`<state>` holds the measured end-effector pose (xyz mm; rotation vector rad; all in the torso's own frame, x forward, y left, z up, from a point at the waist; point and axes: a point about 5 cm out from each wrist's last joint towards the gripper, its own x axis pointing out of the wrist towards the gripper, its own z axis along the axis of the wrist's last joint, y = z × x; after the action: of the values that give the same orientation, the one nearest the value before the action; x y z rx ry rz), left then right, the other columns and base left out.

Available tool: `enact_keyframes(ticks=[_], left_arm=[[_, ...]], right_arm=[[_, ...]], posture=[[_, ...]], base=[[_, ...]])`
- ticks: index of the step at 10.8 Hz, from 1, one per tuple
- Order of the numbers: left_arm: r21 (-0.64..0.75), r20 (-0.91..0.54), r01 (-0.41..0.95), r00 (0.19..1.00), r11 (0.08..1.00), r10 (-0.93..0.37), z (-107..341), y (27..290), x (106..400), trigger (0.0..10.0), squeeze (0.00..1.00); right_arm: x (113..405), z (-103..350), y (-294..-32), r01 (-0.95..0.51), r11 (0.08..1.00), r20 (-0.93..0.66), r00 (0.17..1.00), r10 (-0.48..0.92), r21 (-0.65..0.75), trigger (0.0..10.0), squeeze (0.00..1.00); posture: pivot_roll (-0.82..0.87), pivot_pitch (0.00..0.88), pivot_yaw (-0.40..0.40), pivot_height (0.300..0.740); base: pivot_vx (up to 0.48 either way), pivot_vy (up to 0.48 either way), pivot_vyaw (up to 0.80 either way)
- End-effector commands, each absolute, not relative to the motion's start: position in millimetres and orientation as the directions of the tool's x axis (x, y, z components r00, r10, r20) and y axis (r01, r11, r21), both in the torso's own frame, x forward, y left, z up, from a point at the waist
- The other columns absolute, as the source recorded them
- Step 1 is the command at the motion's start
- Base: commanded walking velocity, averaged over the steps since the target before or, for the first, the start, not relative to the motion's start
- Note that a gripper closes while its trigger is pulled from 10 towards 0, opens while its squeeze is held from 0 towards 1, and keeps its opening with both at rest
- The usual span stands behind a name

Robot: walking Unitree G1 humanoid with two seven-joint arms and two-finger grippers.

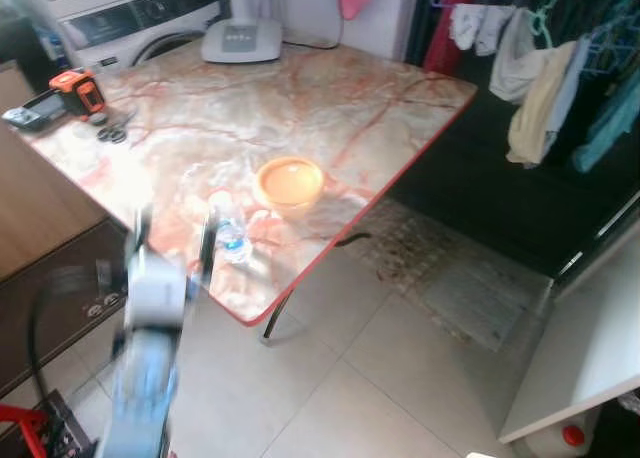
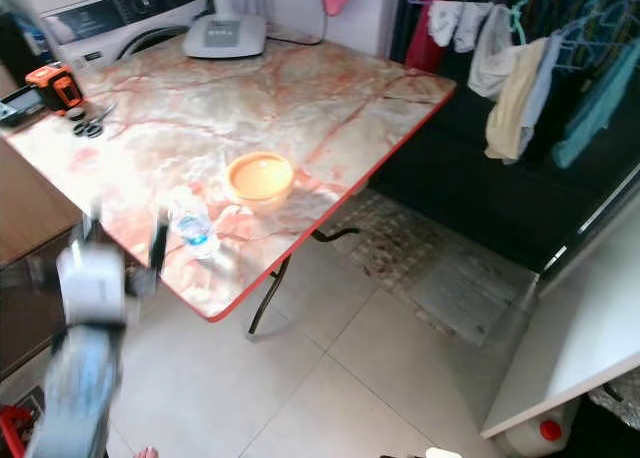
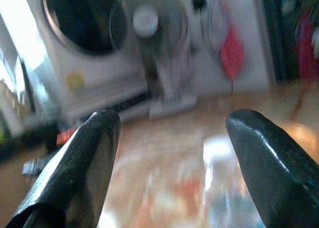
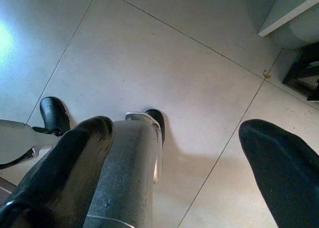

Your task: Restocking fridge

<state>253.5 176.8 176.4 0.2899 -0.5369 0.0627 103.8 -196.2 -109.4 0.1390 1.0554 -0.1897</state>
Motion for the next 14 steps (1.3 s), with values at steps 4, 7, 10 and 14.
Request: enact_keyframes(ticks=[4, 7, 10, 14], left_arm=[[0.18, 0.386, 0.081, 0.911, 0.98, -0.146, 201, 151, 267, 10.0, 0.0], [0.268, 0.285, 0.095, 0.943, 0.959, -0.173, 222, 200, 276, 10.0, 0.0], [0.194, 0.278, 0.23, 0.919, 0.954, -0.278, 234, 173, 283, 10.0, 0.0], [0.144, 0.232, 0.4, 0.875, 0.905, -0.424, 236, 135, 279, 10.0, 0.0]], right_arm=[[89, -113, -193, 0.217, 0.976, -0.893, 0.443, -0.084, 0.016, 10.0, 0.0], [91, -112, -200, 0.218, 0.976, -0.884, 0.453, -0.116, -0.016, 10.0, 0.0], [156, -80, -251, 0.32, 0.936, -0.751, 0.579, -0.318, -0.149, 10.0, 0.0], [207, -45, -277, 0.31, 0.945, -0.654, 0.695, -0.301, -0.105, 10.0, 0.0]], posture=[[0.11, 0.076, -0.029, 0.74], [0.12, 0.063, -0.052, 0.74], [0.1, 0.058, -0.047, 0.74], [0.11, 0.029, -0.029, 0.74]], base=[[0.0, 0.0, 0.0], [0.0, 0.0, 0.0], [0.0, 0.0, 0.0], [0.0, 0.0, 0.0]])
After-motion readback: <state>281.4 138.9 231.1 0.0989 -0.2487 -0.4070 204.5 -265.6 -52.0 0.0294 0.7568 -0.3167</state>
